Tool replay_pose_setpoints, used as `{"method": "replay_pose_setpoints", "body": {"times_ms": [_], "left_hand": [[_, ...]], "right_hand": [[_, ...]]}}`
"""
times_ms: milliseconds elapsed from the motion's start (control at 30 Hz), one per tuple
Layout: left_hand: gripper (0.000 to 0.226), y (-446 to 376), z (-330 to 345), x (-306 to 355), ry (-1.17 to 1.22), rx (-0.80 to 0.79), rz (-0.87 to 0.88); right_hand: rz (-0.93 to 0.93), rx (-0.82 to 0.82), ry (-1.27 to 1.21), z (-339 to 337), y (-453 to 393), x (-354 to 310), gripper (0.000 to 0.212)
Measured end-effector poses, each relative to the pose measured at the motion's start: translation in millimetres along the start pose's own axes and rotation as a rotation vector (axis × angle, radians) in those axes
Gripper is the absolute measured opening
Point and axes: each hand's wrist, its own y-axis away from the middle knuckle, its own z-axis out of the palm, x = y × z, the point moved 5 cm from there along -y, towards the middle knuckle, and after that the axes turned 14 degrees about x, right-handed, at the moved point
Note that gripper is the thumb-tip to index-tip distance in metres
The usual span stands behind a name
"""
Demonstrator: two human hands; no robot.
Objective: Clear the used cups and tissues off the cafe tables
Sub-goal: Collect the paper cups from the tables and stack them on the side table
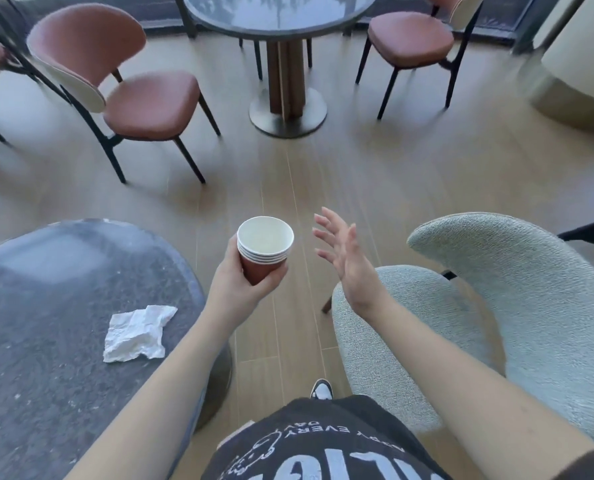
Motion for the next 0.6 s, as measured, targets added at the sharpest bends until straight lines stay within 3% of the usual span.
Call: {"method": "replay_pose_setpoints", "body": {"times_ms": [267,400,600], "left_hand": [[0.075,-43,22,-2,-0.028,-0.005,-0.042],[0.07,-78,32,-5,-0.031,-0.015,-0.059],[0.062,-174,47,-10,0.003,-0.004,-0.046]], "right_hand": [[0.004,0.017,-0.014,-10,-56,-4,0.093],[0.034,0.042,-0.003,-8,-93,0,0.063],[0.023,0.036,0.08,19,-171,-6,0.052]]}}
